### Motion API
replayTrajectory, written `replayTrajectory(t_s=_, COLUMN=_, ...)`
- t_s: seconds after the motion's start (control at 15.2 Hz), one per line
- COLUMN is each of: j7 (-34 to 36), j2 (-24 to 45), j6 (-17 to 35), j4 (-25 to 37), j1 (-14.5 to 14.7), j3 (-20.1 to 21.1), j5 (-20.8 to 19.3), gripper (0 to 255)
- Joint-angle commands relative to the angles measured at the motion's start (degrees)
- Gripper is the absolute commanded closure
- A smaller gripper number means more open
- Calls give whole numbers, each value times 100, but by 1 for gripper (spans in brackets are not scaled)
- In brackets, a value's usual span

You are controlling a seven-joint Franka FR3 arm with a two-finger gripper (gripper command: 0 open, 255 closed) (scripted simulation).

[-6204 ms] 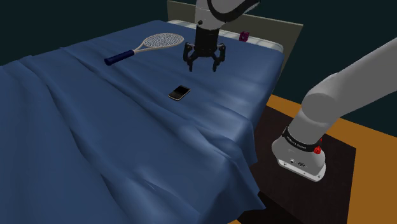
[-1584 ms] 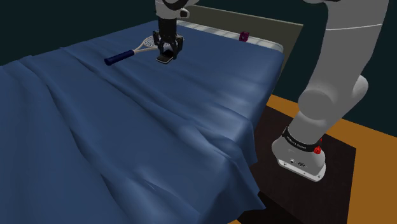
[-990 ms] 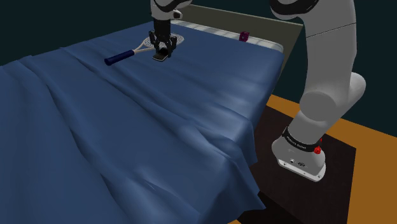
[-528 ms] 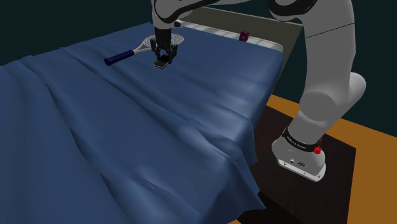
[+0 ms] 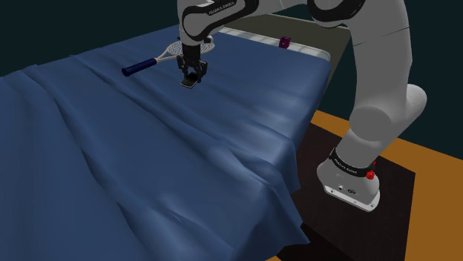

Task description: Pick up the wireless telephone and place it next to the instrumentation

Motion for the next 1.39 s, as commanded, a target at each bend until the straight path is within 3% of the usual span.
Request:
replayTrajectory(t_s=0.0, j7=12, j2=33, j6=53, j4=-20, j1=10, j3=-10, j5=-17, gripper=255)
replayTrajectory(t_s=0.46, j7=12, j2=33, j6=53, j4=-19, j1=10, j3=-10, j5=-17, gripper=255)
replayTrajectory(t_s=0.53, j7=12, j2=33, j6=52, j4=-18, j1=10, j3=-10, j5=-17, gripper=0)
replayTrajectory(t_s=0.86, j7=12, j2=34, j6=52, j4=-17, j1=10, j3=-10, j5=-17, gripper=0)
replayTrajectory(t_s=1.12, j7=-79, j2=-259, j6=-494, j4=261, j1=-39, j3=89, j5=133, gripper=0)
replayTrajectory(t_s=1.32, j7=-80, j2=-259, j6=-494, j4=261, j1=-39, j3=89, j5=133, gripper=0)
